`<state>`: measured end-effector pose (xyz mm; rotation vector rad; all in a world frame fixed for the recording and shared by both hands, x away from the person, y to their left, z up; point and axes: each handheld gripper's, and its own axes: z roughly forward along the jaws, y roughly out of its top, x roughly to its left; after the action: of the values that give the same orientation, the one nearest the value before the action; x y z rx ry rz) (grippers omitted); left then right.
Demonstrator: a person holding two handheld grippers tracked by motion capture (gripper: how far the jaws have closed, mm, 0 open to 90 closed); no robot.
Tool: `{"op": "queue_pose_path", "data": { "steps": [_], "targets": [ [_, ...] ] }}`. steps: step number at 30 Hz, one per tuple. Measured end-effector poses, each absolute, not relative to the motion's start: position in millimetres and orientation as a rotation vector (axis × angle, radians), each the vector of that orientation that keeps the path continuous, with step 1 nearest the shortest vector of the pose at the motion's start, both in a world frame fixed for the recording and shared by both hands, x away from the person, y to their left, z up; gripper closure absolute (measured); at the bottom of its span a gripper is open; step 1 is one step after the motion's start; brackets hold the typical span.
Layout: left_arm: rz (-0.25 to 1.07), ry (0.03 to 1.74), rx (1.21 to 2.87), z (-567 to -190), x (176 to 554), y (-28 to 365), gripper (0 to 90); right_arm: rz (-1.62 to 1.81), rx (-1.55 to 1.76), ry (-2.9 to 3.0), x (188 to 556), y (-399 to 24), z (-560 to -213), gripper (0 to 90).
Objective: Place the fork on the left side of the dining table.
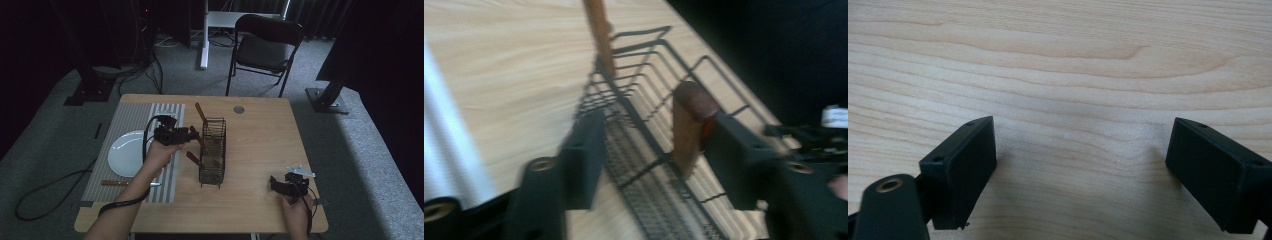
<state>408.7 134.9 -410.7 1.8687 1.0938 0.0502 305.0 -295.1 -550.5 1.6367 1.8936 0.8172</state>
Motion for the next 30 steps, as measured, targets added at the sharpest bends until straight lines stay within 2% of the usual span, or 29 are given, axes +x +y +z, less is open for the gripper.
{"op": "queue_pose_path", "data": {
  "steps": [13, 16, 19, 30],
  "targets": [
    [-0.075, 1.046, 1.779, -424.4, 402.8, 133.1, 75.0, 0.818, 1.638, 1.892, 304.7, -295.1, -550.5, 12.6],
    [-0.089, 1.043, 1.761, -426.1, 400.6, 134.4, 75.7, 0.818, 1.638, 1.892, 304.7, -295.0, -550.5, 12.6],
    [-0.072, 1.033, 1.748, -425.9, 395.8, 135.3, 80.2, 0.818, 1.638, 1.892, 304.7, -295.0, -550.5, 12.6],
    [-0.037, 1.015, 1.718, -422.4, 393.2, 138.4, 80.7, 0.818, 1.638, 1.892, 304.7, -295.0, -550.5, 12.6]
  ]
}}
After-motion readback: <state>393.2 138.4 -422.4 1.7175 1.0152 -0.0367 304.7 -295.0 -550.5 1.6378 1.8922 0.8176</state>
